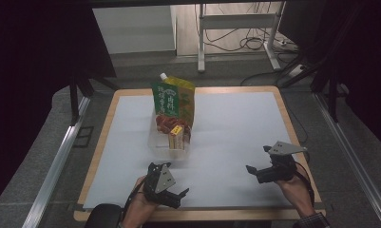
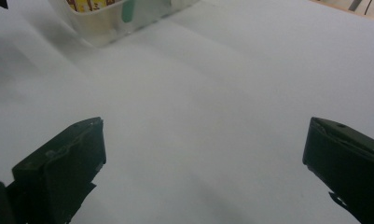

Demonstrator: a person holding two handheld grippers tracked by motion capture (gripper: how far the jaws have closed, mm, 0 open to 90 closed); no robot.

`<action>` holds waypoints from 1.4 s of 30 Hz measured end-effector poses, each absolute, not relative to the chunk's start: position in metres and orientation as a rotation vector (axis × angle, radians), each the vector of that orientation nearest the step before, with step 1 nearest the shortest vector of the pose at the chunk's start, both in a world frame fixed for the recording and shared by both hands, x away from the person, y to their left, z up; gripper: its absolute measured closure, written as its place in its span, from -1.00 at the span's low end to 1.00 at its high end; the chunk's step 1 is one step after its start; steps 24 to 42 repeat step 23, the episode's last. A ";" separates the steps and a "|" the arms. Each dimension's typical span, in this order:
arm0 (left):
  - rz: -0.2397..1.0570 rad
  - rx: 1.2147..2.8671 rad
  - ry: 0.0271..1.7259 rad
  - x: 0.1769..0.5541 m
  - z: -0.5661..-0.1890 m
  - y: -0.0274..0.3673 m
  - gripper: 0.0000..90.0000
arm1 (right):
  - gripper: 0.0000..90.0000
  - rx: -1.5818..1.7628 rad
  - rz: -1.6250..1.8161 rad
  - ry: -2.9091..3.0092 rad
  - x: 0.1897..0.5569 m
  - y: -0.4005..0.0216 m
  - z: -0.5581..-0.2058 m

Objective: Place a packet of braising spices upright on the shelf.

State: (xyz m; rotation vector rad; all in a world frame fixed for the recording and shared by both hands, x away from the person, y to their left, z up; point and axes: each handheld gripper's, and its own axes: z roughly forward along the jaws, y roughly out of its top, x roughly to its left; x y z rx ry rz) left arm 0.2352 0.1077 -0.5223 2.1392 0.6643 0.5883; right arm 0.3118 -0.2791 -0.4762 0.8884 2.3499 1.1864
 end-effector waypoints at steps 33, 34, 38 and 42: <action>0.580 2.148 0.667 0.236 -0.524 0.107 -1.00 | -1.00 0.950 1.054 2.389 0.300 -0.306 -0.499; 0.580 2.148 0.667 0.236 -0.524 0.107 -1.00 | -1.00 0.950 1.054 2.389 0.300 -0.306 -0.499; 0.580 2.148 0.667 0.236 -0.524 0.107 -1.00 | -1.00 0.950 1.054 2.389 0.300 -0.306 -0.499; 0.580 2.148 0.667 0.236 -0.524 0.107 -1.00 | -1.00 0.950 1.054 2.389 0.300 -0.306 -0.499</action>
